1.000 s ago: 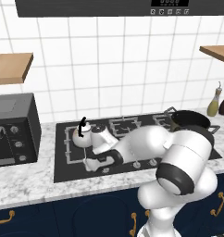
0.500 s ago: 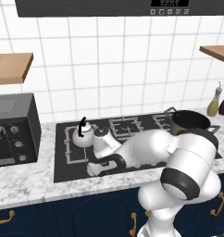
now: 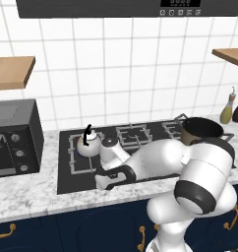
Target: Pick the kettle from the counter and place it on a stove burner. Then turn the burner on.
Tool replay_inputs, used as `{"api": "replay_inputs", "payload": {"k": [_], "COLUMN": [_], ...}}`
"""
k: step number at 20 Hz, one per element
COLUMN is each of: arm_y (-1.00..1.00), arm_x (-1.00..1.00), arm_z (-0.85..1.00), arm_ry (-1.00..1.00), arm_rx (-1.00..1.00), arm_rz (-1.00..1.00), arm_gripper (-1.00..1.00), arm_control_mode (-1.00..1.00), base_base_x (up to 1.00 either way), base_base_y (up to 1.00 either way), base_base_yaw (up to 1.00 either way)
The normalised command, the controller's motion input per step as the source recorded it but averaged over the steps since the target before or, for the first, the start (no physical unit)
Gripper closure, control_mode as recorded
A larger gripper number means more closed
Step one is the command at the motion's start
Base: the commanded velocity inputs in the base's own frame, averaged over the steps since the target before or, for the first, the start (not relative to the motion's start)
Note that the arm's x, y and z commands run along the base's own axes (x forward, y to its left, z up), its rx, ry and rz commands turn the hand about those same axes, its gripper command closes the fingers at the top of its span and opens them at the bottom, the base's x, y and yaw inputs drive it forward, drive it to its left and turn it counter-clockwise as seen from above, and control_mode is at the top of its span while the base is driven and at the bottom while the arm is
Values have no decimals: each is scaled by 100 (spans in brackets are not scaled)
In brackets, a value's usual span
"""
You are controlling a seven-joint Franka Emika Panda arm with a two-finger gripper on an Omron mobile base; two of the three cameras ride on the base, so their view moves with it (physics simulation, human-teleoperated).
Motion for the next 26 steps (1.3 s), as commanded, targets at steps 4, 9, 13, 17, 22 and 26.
{"api": "replay_inputs", "payload": {"k": [4,9,13,17,22,26], "arm_y": [0,0,0,-66,-100,-100], "arm_x": [0,1,1,-19,-56,-70], "arm_z": [0,24,68,99,98,85], "arm_ry": [0,-7,-5,-10,-27,-34], "arm_rx": [0,1,7,24,38,43], "arm_rz": [0,0,0,0,0,0], "arm_gripper": [-100,-100,-100,-100,-100,-100], "arm_control_mode": [-100,-100,-100,-100,-100,-100], "base_base_x": [0,0,0,0,0,0], "base_base_y": [0,0,0,0,0,0], "base_base_yaw": [0,0,0,0,0,0]}}
